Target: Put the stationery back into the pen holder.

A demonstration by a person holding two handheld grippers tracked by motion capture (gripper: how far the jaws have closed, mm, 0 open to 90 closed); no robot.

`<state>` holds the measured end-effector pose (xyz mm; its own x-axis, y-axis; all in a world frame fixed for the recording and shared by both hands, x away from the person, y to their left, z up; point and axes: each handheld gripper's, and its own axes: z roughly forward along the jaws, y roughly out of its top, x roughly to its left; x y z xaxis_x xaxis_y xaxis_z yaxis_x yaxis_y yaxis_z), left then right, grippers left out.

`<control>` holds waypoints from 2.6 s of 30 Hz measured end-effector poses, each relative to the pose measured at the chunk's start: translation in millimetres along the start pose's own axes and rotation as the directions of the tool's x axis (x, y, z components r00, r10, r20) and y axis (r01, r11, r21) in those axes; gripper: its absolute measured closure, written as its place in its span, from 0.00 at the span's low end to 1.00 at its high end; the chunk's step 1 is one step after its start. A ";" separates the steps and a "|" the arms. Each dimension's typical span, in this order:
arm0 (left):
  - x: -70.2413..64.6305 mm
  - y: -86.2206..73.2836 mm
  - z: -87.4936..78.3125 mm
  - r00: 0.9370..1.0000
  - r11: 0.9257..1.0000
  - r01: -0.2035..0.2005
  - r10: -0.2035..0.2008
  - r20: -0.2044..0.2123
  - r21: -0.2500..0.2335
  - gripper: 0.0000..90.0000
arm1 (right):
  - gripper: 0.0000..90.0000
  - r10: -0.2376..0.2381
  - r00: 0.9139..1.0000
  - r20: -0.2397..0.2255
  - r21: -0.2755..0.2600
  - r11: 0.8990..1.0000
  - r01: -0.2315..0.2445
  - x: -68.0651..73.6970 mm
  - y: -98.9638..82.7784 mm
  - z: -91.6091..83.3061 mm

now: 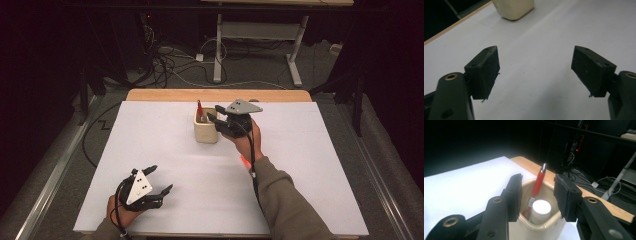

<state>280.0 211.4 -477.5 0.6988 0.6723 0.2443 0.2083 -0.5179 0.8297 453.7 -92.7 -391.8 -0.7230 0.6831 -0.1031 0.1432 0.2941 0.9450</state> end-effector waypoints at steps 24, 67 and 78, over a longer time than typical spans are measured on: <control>2.0 -0.9 -2.7 1.000 1.000 -0.004 0.004 -0.003 -0.004 0.24 | 0.41 -0.016 0.998 0.063 0.090 0.996 0.010 -1.4 -7.3 -71.1; -5.3 1.3 -3.9 0.999 0.999 -0.042 0.042 0.022 -0.013 0.24 | 0.61 0.134 0.988 0.076 0.724 0.674 -0.147 -9.3 -81.6 -59.1; -7.3 2.1 0.2 0.998 0.999 -0.047 0.047 0.037 -0.004 0.24 | 0.71 0.126 0.988 0.089 0.780 0.608 -0.148 -13.2 -74.3 -42.6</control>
<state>275.5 205.3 -477.7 0.7329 0.6269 0.2642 0.1723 -0.5467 0.8194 423.8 -152.1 -447.5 -0.6359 0.7717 -0.0107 0.7213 0.5993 0.3471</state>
